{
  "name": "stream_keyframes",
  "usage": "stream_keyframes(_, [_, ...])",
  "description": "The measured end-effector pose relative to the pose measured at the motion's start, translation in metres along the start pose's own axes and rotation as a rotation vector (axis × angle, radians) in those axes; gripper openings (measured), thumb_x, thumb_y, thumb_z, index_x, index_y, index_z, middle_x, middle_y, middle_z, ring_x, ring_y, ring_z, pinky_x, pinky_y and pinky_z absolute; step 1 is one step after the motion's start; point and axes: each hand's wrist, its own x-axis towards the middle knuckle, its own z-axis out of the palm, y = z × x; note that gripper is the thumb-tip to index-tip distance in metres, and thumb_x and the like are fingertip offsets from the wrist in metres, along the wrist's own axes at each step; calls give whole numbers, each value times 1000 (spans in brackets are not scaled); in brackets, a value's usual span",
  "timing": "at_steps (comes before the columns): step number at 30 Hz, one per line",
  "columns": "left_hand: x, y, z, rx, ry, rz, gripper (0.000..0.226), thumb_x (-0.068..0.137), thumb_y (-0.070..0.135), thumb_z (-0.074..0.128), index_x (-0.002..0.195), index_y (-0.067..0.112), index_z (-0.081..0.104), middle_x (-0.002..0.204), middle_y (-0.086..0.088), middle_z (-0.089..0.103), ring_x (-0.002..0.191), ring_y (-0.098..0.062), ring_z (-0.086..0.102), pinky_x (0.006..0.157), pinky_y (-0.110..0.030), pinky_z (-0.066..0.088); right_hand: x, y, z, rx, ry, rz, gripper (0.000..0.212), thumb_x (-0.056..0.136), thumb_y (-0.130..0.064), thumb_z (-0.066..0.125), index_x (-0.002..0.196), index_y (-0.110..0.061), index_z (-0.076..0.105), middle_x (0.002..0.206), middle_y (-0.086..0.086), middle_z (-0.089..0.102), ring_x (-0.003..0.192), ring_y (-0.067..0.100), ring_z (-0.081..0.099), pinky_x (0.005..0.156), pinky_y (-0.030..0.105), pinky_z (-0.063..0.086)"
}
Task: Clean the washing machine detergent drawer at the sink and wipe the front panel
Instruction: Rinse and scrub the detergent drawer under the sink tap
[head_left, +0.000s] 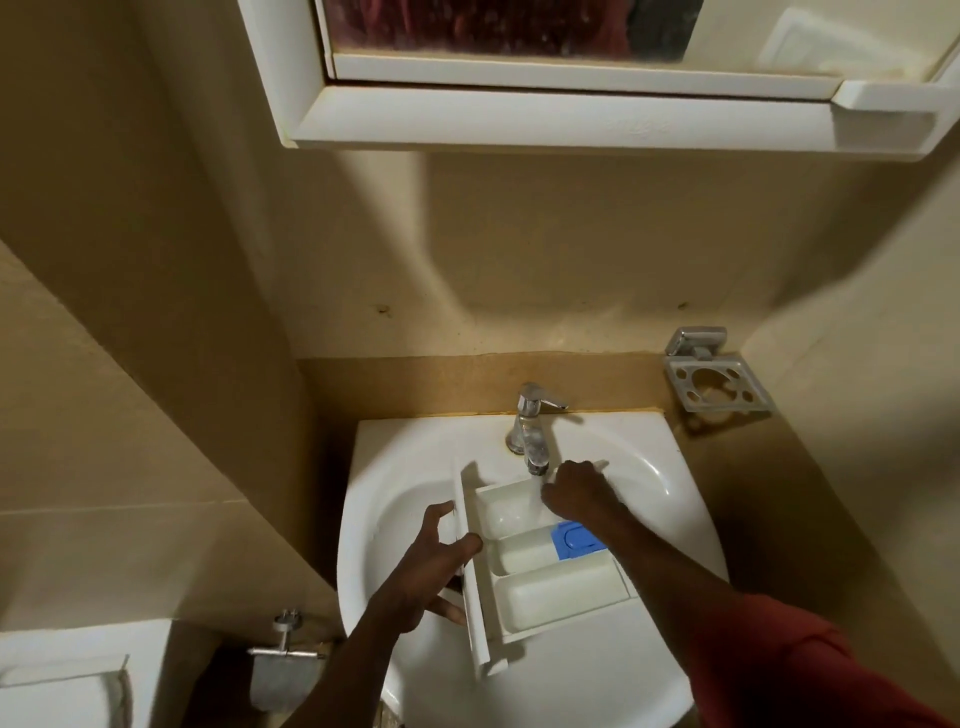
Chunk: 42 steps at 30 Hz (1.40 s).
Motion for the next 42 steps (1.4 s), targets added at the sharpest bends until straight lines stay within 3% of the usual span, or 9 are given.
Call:
stream_keyframes(6, [6,1,-3,-14,-25,-28,46,92,32,59,131,36,35,103,-16,65,80,-32,72,62,-46,60,-14,-21,20,75,36,-9,44,96,-38,38,119,-6,58,121,16,62,114,33,56,94,35,42])
stream_keyframes(11, [7,4,6,13,-33,-26,40,94,38,57,127,36,35,102,-16,66,78,-31,70,63,-49,61,-36,-39,42,168,-41,-359,18,94,-24,44,105,-15,55,109,11,65,102,29,61,83,37,49])
stream_keyframes(14, [4,4,6,1,-7,-34,43,89,44,60,123,36,35,103,-17,66,77,-30,70,65,-52,61,-36,-36,35,198,-137,-471,21,90,-24,47,104,-20,62,110,4,68,101,24,61,88,38,49])
stream_keyframes(20, [3,0,9,4,55,-22,44,86,35,60,121,36,34,95,-17,68,70,-29,69,64,-59,59,-4,2,9,40,-92,-291,26,92,-19,49,106,-15,70,113,7,68,106,27,62,94,36,48])
stream_keyframes(25, [3,-3,18,26,111,-19,58,73,44,62,124,40,35,93,-19,71,67,-26,69,56,-48,61,5,10,6,-178,39,-66,34,90,-21,46,115,-4,60,120,16,61,112,33,58,92,34,45])
stream_keyframes(30, [2,-1,20,72,113,-5,55,74,45,63,120,42,33,97,-26,67,68,-24,67,54,-48,61,-4,-17,28,-196,-145,-193,39,93,-25,45,124,-3,56,130,18,56,119,33,53,96,33,42])
stream_keyframes(33, [2,0,18,69,108,-8,53,76,45,62,120,42,33,99,-27,67,70,-26,68,56,-51,61,-8,-39,33,-90,-307,-357,23,90,-19,52,104,-7,66,118,16,64,109,30,58,82,30,40])
stream_keyframes(35, [1,-2,15,47,114,-11,51,78,45,61,121,40,34,96,-23,70,70,-28,70,58,-53,61,-1,-34,34,16,-260,-344,19,87,-20,55,93,-13,70,110,9,69,100,24,61,77,26,42])
stream_keyframes(42, [1,-1,10,48,89,-22,46,83,40,61,120,41,34,99,-22,69,69,-27,70,61,-57,60,11,8,11,22,1,11,42,90,-29,50,120,0,55,124,21,58,116,33,54,96,32,43])
